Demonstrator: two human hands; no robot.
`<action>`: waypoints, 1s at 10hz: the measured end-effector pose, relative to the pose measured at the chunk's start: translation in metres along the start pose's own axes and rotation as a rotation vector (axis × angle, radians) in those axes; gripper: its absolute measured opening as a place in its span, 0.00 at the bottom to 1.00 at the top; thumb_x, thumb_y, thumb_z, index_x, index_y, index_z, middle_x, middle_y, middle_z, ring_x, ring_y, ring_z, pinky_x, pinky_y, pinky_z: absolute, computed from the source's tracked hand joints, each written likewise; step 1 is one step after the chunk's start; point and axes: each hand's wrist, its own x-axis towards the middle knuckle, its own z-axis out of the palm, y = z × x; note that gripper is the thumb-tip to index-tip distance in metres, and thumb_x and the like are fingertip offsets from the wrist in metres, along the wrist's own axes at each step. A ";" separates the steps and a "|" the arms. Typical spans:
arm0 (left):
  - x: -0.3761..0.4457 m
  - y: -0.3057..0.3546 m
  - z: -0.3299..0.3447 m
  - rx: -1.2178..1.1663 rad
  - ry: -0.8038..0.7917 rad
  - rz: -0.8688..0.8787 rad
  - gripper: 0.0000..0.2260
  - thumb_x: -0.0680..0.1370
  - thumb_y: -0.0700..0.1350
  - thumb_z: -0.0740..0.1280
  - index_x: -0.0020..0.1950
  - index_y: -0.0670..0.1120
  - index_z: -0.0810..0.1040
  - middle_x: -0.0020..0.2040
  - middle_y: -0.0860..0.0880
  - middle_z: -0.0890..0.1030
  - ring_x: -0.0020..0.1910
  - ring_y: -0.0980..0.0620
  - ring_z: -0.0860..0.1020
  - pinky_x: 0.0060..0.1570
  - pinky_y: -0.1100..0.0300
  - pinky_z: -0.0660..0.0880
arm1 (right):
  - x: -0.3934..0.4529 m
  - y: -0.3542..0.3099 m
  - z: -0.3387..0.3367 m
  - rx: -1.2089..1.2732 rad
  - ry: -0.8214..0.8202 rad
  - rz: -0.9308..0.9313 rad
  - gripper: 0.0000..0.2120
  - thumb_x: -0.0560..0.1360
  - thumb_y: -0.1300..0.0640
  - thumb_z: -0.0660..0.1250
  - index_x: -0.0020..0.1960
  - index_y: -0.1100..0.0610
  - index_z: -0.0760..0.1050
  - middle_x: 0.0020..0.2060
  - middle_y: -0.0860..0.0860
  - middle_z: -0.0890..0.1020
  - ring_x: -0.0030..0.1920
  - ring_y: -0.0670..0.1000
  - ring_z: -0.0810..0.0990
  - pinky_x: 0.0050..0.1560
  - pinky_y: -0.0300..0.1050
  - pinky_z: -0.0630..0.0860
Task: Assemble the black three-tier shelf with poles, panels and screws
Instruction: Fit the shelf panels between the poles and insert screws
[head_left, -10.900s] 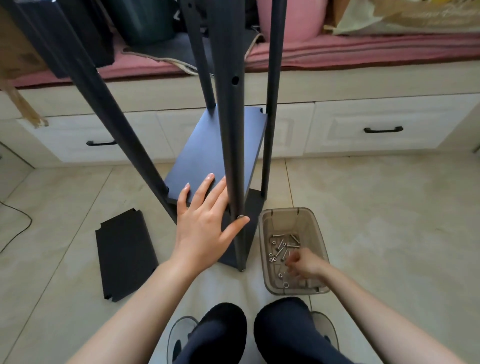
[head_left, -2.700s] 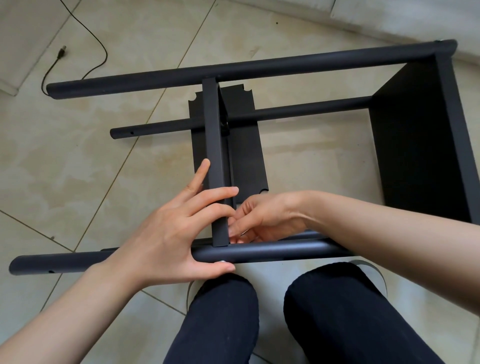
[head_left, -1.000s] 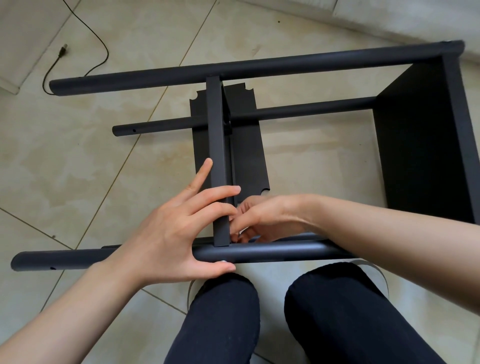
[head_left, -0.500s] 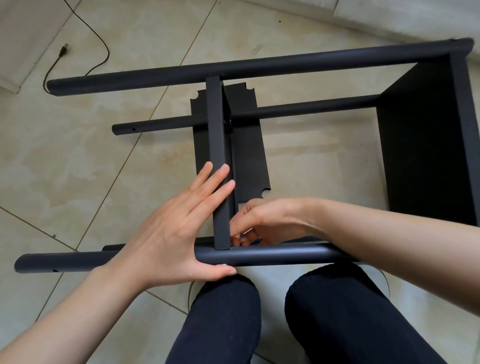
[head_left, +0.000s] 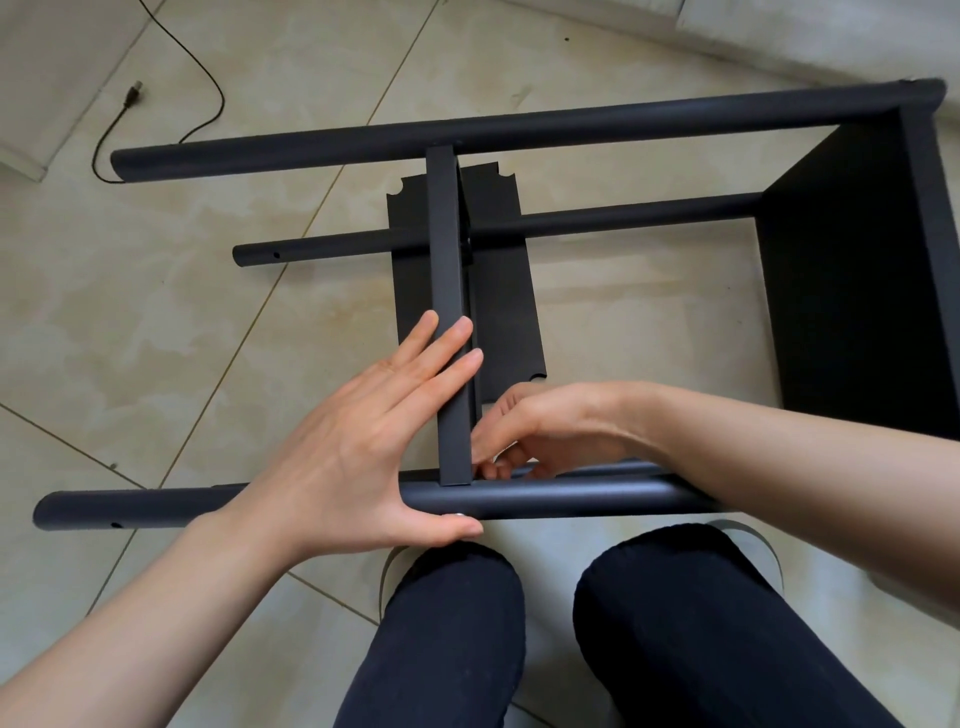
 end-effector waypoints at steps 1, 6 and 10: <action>0.000 0.000 0.000 -0.001 0.001 -0.002 0.51 0.67 0.69 0.71 0.81 0.45 0.58 0.83 0.50 0.53 0.82 0.48 0.50 0.73 0.48 0.64 | 0.001 0.002 0.001 -0.047 0.032 0.020 0.09 0.72 0.53 0.70 0.33 0.52 0.82 0.30 0.48 0.77 0.33 0.45 0.74 0.41 0.44 0.66; 0.000 0.001 0.000 -0.001 0.007 -0.006 0.50 0.67 0.70 0.70 0.81 0.45 0.59 0.83 0.50 0.54 0.82 0.49 0.51 0.73 0.50 0.63 | 0.004 0.000 0.007 -0.034 0.030 0.017 0.08 0.73 0.52 0.71 0.38 0.55 0.80 0.33 0.48 0.77 0.33 0.45 0.73 0.41 0.41 0.67; 0.000 0.001 0.000 -0.009 0.005 -0.007 0.50 0.67 0.70 0.70 0.81 0.45 0.59 0.83 0.50 0.54 0.82 0.49 0.50 0.73 0.48 0.63 | 0.003 -0.001 0.004 -0.029 0.029 0.024 0.06 0.77 0.57 0.68 0.43 0.57 0.81 0.37 0.51 0.78 0.36 0.46 0.74 0.49 0.48 0.66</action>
